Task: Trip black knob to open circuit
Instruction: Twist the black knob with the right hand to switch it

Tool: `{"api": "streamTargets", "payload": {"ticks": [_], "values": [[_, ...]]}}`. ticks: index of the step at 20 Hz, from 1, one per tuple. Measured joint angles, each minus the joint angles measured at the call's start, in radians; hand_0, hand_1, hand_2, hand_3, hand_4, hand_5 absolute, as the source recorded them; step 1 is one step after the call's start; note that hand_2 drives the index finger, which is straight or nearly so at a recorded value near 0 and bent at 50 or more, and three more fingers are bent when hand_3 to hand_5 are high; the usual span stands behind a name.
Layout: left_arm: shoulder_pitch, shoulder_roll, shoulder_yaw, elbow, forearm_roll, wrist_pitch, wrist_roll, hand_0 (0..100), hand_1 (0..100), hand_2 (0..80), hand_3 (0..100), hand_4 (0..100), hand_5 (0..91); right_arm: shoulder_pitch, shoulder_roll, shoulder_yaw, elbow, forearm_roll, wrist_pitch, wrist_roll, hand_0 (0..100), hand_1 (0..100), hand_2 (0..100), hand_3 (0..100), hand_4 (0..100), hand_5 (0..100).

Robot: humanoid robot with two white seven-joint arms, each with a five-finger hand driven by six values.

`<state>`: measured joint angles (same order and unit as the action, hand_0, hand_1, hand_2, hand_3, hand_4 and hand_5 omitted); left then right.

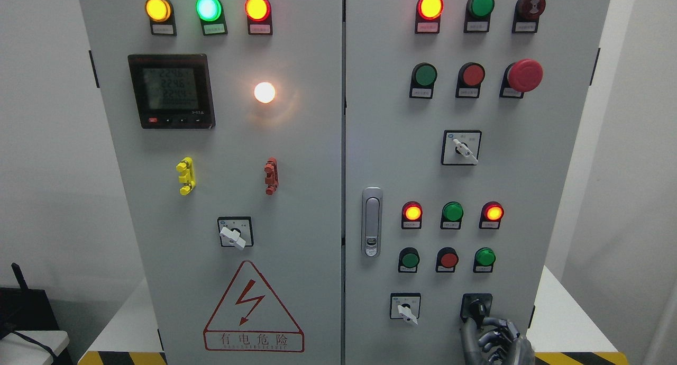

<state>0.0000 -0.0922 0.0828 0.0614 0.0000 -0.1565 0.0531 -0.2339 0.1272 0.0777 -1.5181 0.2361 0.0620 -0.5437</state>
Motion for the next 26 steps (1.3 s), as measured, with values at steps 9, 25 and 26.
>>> {"api": "streamTargets", "payload": {"ticks": [9,25,26], "values": [[0.0,0.0,0.0,0.0,0.0,0.0,0.0,12,39,0.0,0,0,0.0,0.0,0.001,0.004,0.0,-0.002,0.0,0.001,42,72,57,87,90,92],[0.0,0.0,0.0,0.0,0.0,0.0,0.0,12,39,0.0,0,0,0.0,0.0,0.005,0.012,-0.001,-0.063,0.003,0.002,41,72,58,88,91,92],[0.0,0.0,0.0,0.0,0.0,0.0,0.0,12,39,0.0,0,0,0.0,0.0,0.006,0.012,-0.001,-0.065,0.003,0.002,41,72,58,88,91,92]]}}
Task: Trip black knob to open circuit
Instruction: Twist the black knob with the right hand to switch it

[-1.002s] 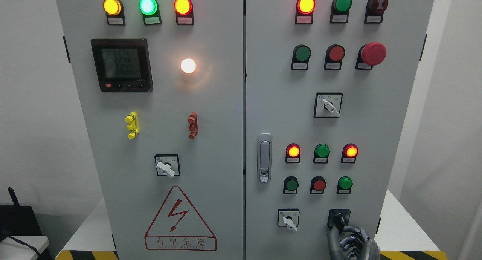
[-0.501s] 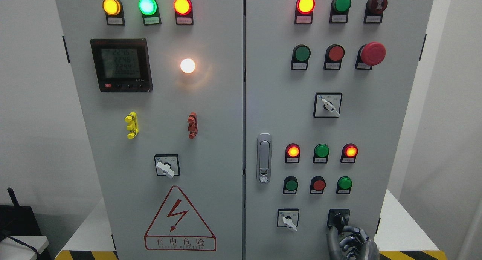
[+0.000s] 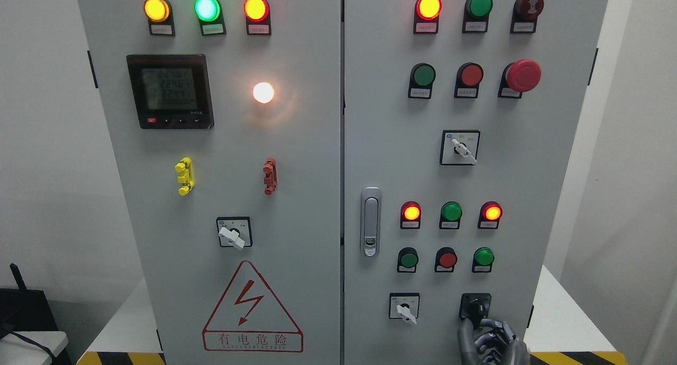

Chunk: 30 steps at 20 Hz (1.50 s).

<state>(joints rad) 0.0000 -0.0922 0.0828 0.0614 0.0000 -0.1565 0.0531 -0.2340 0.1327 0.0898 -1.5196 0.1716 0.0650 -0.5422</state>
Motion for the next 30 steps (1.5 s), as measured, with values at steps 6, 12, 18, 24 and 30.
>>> {"api": "streamTargets", "payload": {"ticks": [6,12,18,24,30], "values": [[0.0,0.0,0.0,0.0,0.0,0.0,0.0,12,39,0.0,0,0,0.0,-0.002,0.001,0.002,0.0,-0.006,0.0,0.0,40,71,59,88,91,93],[0.0,0.0,0.0,0.0,0.0,0.0,0.0,12,39,0.0,0,0,0.0,-0.005,0.001,0.002,-0.001,-0.008,-0.002,0.0,40,70,59,88,91,93],[0.0,0.0,0.0,0.0,0.0,0.0,0.0,12,39,0.0,0,0,0.0,-0.006,0.002,0.002,-0.002,-0.009,-0.004,0.0,39,70,59,89,91,93],[0.0,0.0,0.0,0.0,0.0,0.0,0.0,12,39,0.0,0,0,0.0,-0.006,0.002,0.002,-0.005,-0.011,-0.004,0.0,38,69,60,90,92,93],[0.0,0.0,0.0,0.0,0.0,0.0,0.0,12,39,0.0,0,0,0.0,-0.006,0.002,0.003,-0.006,-0.012,-0.005,0.0,37,69,61,91,92,93]]}}
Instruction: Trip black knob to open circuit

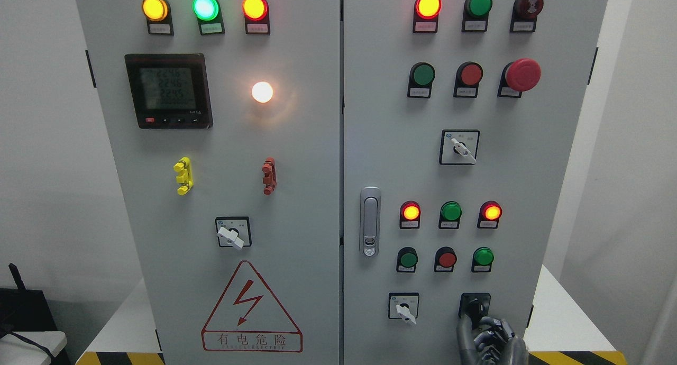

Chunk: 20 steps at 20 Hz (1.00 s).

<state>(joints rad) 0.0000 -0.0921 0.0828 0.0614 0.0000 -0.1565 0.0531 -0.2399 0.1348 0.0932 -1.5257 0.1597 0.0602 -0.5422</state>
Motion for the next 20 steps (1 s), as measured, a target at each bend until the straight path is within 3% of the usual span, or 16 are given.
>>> {"api": "streamTargets", "payload": {"ticks": [20], "values": [[0.0,0.0,0.0,0.0,0.0,0.0,0.0,12,39,0.0,0,0,0.0,0.001,0.0,0.01,-0.002,-0.012,0.0,0.0,36,69,63,92,93,93]]}}
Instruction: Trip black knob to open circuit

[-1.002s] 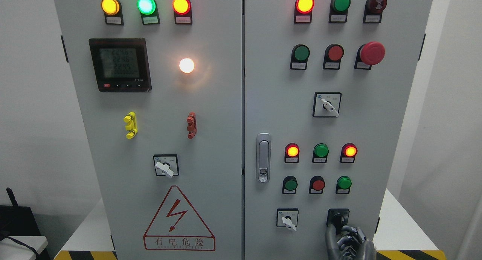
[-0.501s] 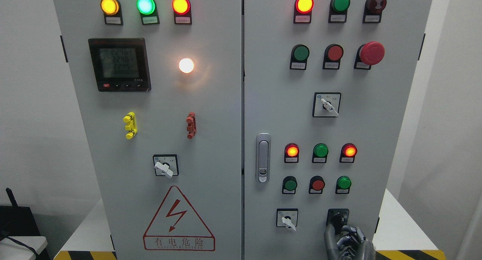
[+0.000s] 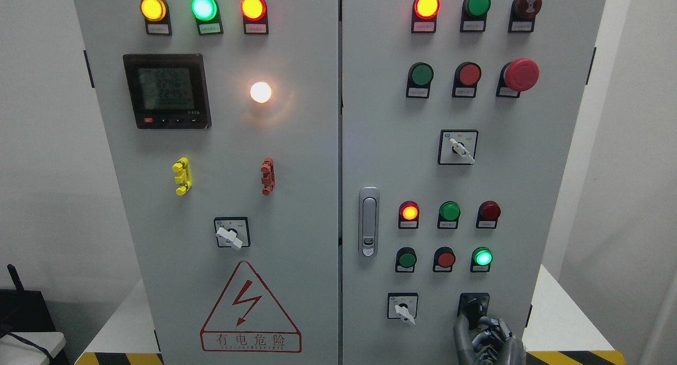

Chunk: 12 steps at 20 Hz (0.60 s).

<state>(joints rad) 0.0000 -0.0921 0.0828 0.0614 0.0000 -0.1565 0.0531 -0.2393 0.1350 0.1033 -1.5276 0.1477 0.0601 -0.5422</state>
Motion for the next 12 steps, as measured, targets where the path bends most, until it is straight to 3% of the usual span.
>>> {"api": "streamTargets", "payload": {"ticks": [12], "values": [[0.0,0.0,0.0,0.0,0.0,0.0,0.0,12,39,0.0,0,0,0.0,0.001,0.0,0.002,0.0,-0.012,0.0,0.001,36,69,63,92,93,93]]}}
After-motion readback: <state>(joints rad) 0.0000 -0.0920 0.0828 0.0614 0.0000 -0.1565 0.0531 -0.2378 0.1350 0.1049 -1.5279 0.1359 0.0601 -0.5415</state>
